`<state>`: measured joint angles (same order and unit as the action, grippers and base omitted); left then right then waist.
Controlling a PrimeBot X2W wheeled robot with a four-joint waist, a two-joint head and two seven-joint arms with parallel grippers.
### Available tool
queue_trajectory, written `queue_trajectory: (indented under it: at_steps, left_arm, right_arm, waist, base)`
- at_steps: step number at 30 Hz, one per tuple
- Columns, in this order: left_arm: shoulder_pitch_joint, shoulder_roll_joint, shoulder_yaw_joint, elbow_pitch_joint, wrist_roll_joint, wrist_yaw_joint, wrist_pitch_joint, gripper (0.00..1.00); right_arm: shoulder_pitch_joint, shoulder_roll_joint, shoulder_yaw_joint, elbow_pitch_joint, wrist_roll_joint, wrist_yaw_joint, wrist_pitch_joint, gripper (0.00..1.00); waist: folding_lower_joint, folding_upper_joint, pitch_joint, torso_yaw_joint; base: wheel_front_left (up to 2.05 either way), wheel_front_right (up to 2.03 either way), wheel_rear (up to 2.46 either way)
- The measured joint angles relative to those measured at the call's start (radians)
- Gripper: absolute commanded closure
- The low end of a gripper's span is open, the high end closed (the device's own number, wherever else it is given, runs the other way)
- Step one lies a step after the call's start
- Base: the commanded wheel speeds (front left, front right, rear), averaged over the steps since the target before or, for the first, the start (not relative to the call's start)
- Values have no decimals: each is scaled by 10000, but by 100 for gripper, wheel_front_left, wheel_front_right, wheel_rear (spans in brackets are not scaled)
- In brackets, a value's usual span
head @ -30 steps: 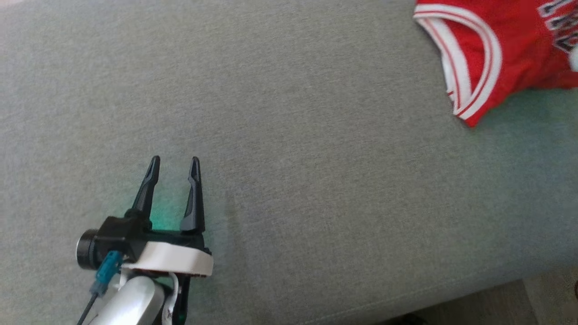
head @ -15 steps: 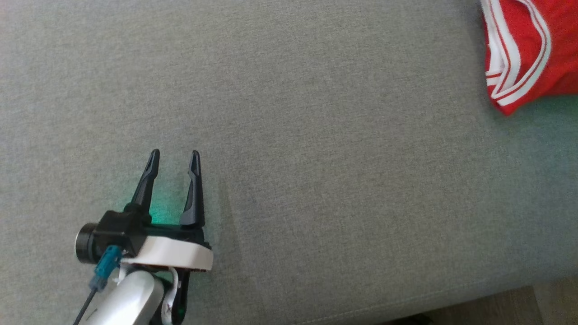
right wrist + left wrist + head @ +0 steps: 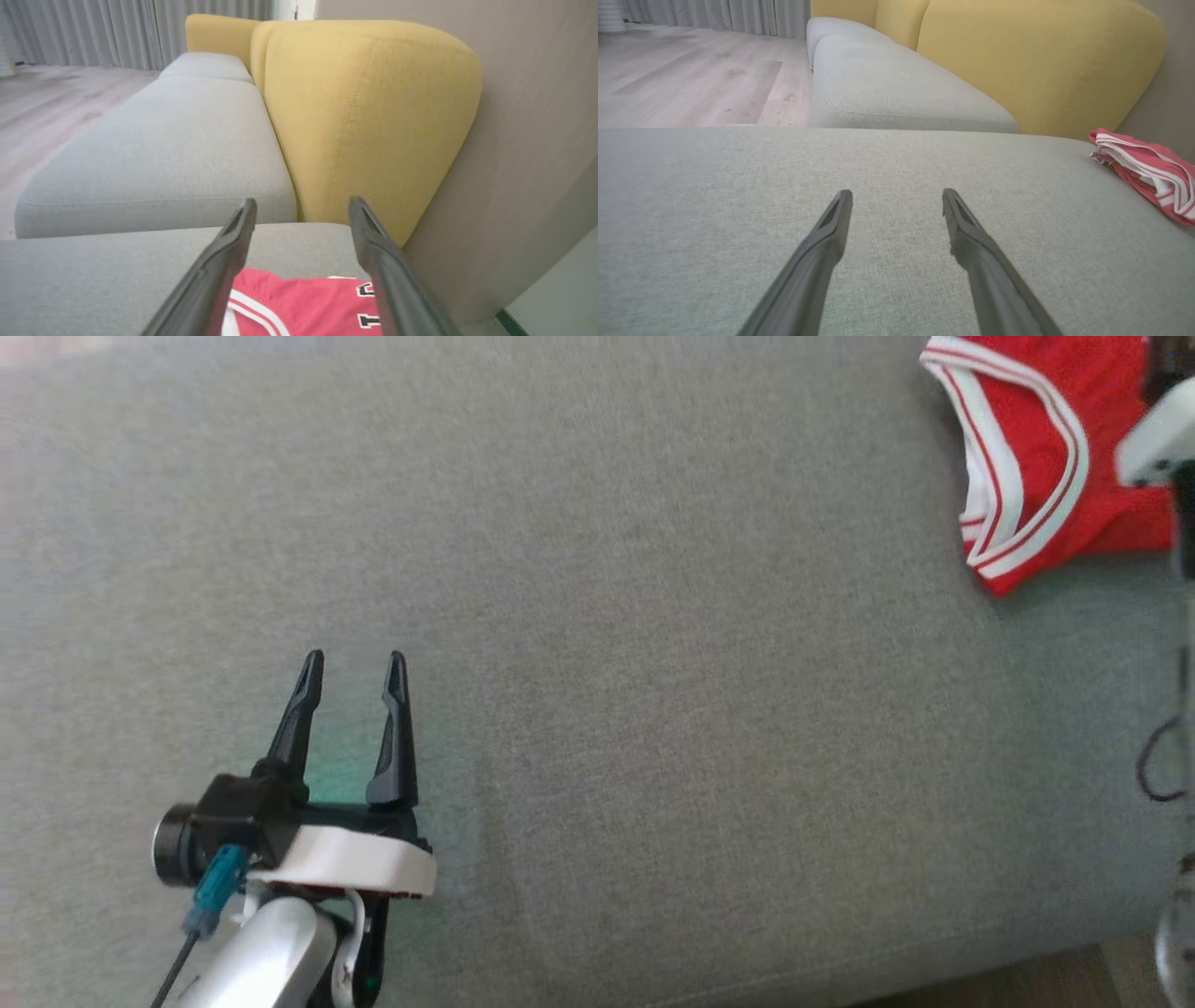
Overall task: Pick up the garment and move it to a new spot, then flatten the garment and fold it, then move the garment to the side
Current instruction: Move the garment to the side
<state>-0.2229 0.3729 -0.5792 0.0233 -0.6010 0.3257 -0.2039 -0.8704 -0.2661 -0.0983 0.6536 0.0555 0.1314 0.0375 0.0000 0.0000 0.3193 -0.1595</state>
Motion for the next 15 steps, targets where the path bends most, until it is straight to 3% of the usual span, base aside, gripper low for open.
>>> queue_trajectory:
  at_steps: [8,15]
  left_arm:
    - [541,-161,316,447,-234,13,-280,0]
    - [1583,-234,686,755,-416,102,-403,0]
  right_arm:
    - [1587,671,759,-932,328,0,-644,0]
    - [4032,1693,426,-1971,159,0,-1093,0]
  waist:
    - [-2,0,-1175,519]
    - [-3,0,-2050,1215]
  base:
    - [0,0,0]
    - [0,0,0]
